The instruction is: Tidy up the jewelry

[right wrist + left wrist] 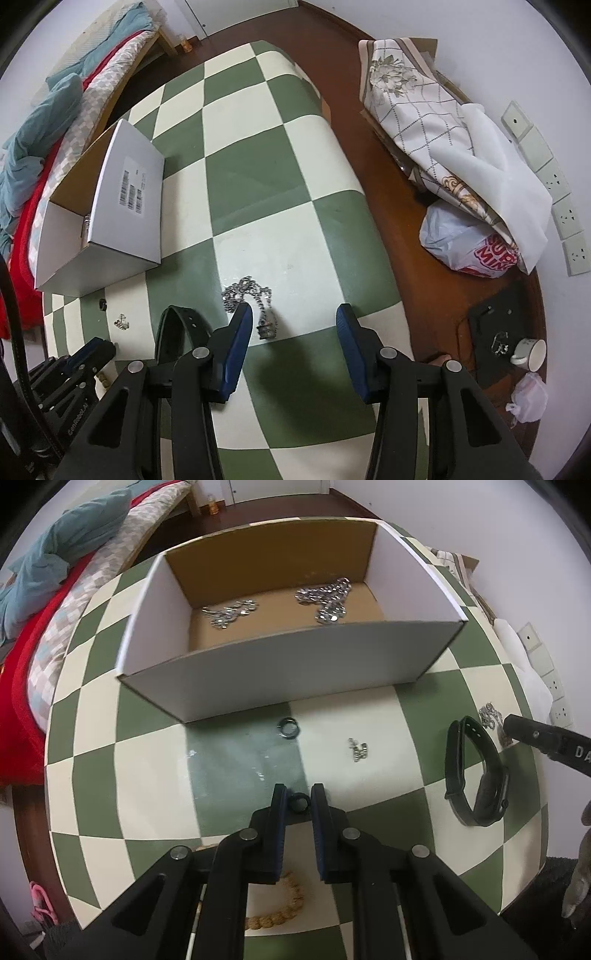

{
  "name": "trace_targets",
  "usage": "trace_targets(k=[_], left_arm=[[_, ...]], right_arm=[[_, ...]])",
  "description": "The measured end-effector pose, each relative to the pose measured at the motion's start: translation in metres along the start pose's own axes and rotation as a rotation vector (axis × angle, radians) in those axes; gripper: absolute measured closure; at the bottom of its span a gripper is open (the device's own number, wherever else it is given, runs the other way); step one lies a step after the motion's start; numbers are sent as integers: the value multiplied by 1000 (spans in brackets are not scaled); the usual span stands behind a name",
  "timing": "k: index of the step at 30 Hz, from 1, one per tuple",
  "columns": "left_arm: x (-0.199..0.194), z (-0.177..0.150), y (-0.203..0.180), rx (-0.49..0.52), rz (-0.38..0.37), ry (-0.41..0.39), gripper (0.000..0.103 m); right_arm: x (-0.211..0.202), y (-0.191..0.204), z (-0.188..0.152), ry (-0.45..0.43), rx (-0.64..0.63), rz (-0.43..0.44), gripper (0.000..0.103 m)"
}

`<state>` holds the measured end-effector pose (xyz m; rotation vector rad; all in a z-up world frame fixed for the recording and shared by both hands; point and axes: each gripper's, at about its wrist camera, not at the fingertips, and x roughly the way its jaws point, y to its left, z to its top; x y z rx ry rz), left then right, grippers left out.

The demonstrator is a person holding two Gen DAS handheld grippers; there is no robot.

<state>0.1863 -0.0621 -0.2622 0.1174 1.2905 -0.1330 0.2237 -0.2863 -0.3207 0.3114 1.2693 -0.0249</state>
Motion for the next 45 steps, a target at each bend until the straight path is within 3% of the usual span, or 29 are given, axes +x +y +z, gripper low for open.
trace_targets(k=[8, 9, 10, 12, 15, 20, 28, 39, 45], left_arm=[[-15, 3, 18, -28, 13, -35, 93], [-18, 3, 21, -36, 12, -37, 93], [-21, 1, 25, -44, 10, -40, 93], [-25, 1, 32, -61, 10, -48, 93], [-35, -1, 44, -94, 10, -58, 93], [-57, -3, 57, -110, 18, -88, 93], [-95, 3, 64, -130, -13, -155, 93], [-150, 40, 58, -106, -66, -243, 93], [-147, 71, 65, -120, -114, -229, 93]], right_arm=[[5, 32, -5, 0, -130, -51, 57], [5, 36, -7, -3, -153, -68, 60], [5, 39, -9, -7, -167, -79, 75], [5, 45, -13, -14, -208, -112, 93], [4, 47, -15, -19, -220, -124, 93], [-14, 37, -17, -61, -139, -42, 93], [-92, 40, -9, -179, -94, 81, 93], [-197, 90, 13, -309, -190, 182, 93], [-212, 134, 35, -333, -257, 213, 93]])
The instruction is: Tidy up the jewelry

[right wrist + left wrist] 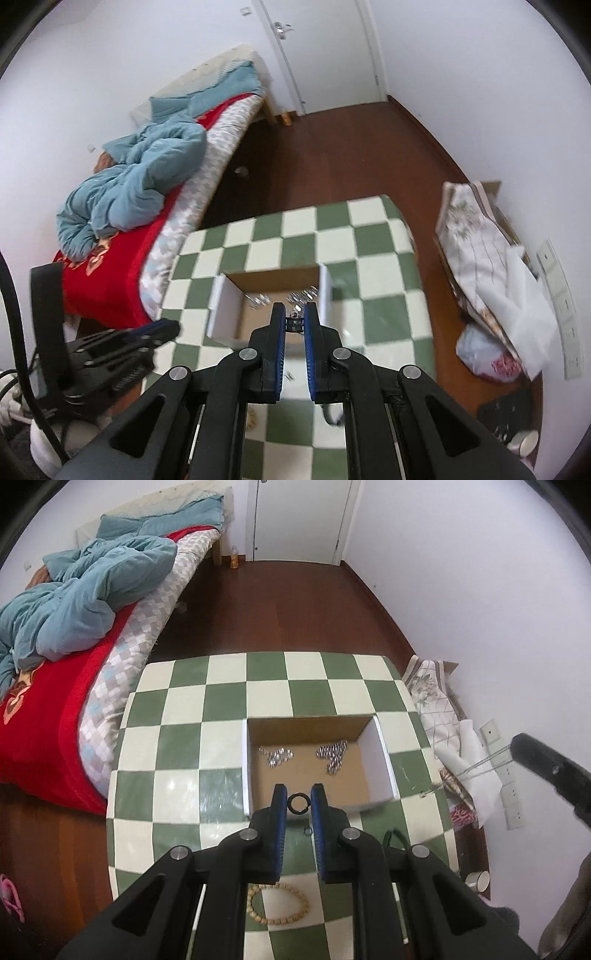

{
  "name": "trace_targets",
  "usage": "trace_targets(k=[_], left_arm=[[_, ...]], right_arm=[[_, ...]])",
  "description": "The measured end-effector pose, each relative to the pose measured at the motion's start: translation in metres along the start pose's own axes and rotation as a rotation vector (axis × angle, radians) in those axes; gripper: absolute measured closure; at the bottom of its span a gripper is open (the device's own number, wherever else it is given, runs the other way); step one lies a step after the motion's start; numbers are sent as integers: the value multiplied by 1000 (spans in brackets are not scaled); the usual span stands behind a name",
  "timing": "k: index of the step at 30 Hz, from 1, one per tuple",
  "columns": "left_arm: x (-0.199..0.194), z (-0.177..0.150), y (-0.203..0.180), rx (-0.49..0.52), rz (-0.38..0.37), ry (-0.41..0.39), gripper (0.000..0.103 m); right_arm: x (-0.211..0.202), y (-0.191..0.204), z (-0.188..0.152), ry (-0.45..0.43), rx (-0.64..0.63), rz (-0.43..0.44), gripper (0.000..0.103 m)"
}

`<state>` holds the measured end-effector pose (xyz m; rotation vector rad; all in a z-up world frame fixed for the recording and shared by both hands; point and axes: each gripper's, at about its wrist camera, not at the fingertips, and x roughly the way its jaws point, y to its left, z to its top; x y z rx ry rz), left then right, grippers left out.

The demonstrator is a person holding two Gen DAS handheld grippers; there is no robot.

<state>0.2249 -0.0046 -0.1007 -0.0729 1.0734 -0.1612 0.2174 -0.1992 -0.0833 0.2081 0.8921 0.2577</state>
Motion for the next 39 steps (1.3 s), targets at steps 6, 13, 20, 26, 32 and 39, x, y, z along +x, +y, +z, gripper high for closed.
trace_targets(k=[6, 13, 20, 26, 32, 39], left_arm=[[36, 24, 9, -20, -22, 76, 93], [86, 38, 22, -70, -77, 199, 93], [113, 46, 30, -125, -64, 263, 77], [107, 53, 37, -127, 24, 230, 11], [97, 45, 43, -83, 170, 186, 1], [79, 21, 45, -59, 281, 85, 1]], right_arm=[[55, 17, 14, 81, -21, 13, 93], [126, 12, 9, 210, 3, 10, 93], [179, -5, 4, 363, 50, -12, 92], [176, -9, 2, 366, 26, -108, 28], [168, -4, -7, 372, -59, -265, 2], [165, -5, -27, 374, -85, -323, 1]])
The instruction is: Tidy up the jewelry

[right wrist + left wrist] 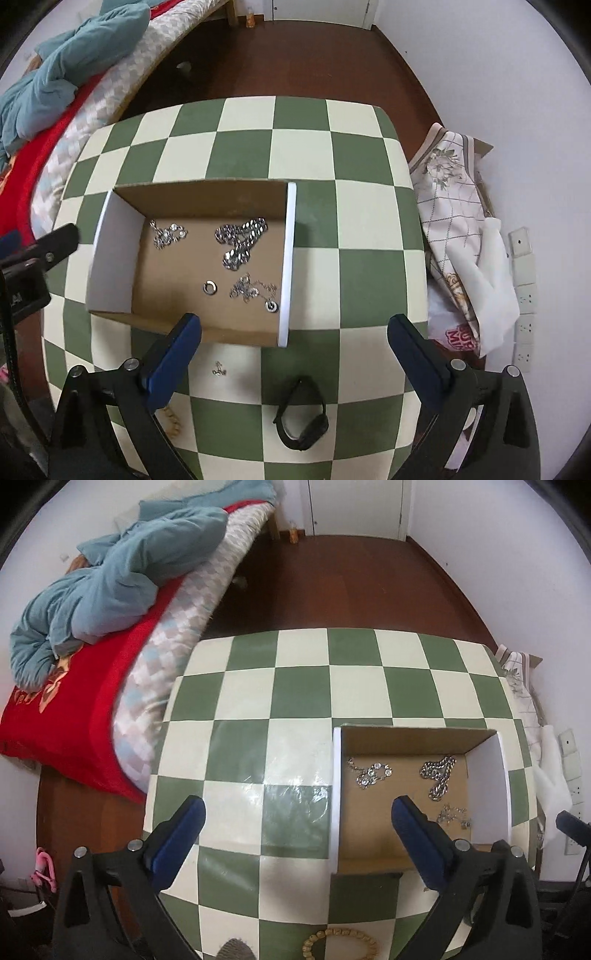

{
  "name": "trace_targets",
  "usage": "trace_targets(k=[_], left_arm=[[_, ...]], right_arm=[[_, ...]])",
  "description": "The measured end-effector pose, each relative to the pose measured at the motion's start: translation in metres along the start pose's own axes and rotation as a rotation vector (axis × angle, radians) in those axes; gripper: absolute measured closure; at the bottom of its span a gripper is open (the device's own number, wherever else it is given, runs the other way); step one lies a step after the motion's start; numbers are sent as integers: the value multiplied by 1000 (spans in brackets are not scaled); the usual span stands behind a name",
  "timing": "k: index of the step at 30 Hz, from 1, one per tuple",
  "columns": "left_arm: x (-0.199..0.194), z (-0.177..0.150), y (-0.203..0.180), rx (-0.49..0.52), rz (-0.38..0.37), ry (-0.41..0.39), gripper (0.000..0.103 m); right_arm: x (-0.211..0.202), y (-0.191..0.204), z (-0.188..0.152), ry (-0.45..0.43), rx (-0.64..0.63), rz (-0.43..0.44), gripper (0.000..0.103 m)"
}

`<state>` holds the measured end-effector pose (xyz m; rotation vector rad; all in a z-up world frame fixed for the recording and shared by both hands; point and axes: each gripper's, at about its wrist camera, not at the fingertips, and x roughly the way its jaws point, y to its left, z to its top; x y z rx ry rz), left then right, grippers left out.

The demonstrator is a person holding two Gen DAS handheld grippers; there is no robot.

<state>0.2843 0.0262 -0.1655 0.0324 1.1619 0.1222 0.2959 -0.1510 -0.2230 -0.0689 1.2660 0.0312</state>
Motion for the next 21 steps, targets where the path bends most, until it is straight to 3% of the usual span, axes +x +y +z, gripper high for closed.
trace_targets(k=[7, 21], left_arm=[[-23, -18, 7, -23, 13, -54, 1], [-96, -63, 15, -23, 68, -200, 1]], right_arm=[[-17, 4, -14, -43, 22, 16, 0], [-89, -3, -56, -189, 63, 45, 0]])
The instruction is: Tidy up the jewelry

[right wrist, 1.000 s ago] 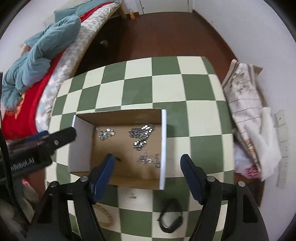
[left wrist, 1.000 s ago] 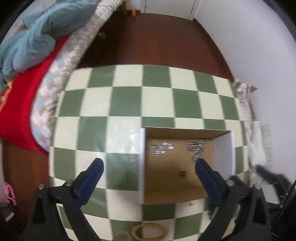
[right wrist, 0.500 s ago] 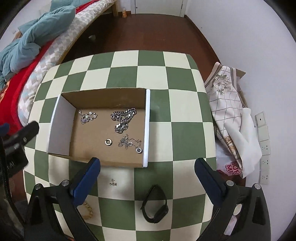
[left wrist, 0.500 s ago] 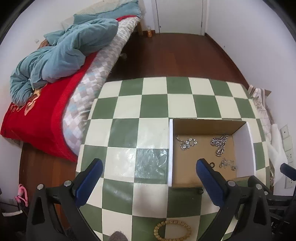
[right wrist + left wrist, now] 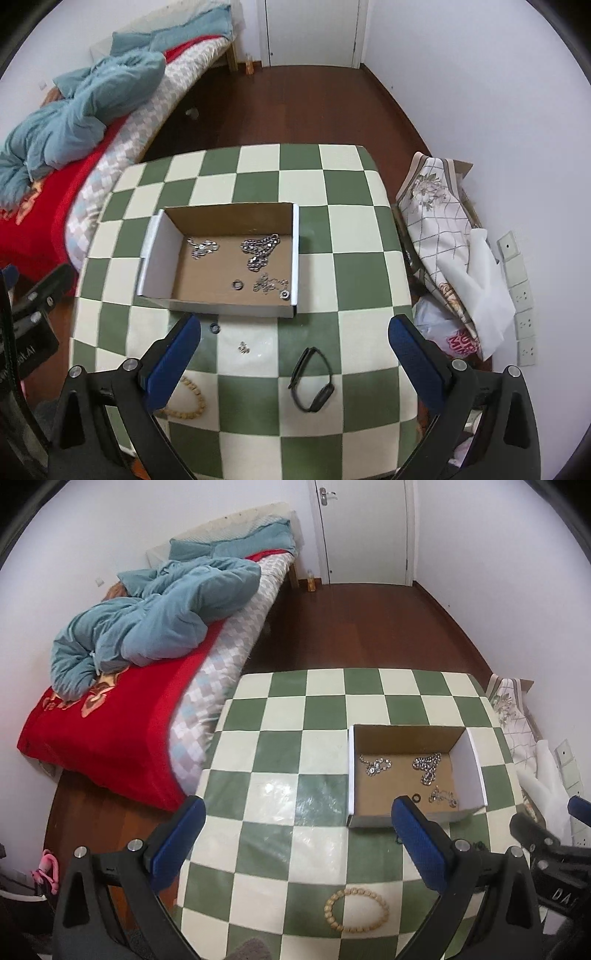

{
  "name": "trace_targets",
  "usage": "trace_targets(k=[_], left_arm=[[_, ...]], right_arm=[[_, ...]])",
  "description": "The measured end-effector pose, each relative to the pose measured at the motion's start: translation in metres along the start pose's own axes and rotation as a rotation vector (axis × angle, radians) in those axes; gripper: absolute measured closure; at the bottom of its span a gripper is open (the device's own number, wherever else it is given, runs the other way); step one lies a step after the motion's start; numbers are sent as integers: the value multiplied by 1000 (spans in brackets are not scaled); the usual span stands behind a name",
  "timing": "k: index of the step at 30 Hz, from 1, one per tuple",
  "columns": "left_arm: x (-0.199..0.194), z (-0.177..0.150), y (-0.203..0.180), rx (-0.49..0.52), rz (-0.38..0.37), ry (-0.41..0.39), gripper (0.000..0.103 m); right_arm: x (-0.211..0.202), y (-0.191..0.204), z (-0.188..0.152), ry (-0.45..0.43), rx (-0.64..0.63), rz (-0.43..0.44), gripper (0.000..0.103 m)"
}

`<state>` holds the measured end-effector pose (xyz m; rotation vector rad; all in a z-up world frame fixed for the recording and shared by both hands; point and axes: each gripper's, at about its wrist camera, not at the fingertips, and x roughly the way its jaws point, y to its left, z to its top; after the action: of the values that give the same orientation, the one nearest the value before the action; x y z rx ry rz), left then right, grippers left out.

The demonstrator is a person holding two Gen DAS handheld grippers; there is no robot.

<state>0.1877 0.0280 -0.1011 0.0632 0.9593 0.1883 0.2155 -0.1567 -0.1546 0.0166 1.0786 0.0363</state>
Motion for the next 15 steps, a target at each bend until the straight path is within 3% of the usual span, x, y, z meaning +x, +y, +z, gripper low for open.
trace_targets(k=[5, 6, 10, 15], left_arm=[[-2, -20, -3, 10, 23, 1, 1], [4, -25, -6, 19, 33, 11, 1], [33, -43, -11, 35, 71, 75, 1], [75, -61, -11, 73, 142, 147, 1]], right_arm=[[-2, -19, -20, 3, 71, 35, 1], [2, -27, -27, 10, 101, 49, 5], [31, -28, -45, 57, 103, 97, 44], [83, -1, -58, 139, 63, 180, 47]])
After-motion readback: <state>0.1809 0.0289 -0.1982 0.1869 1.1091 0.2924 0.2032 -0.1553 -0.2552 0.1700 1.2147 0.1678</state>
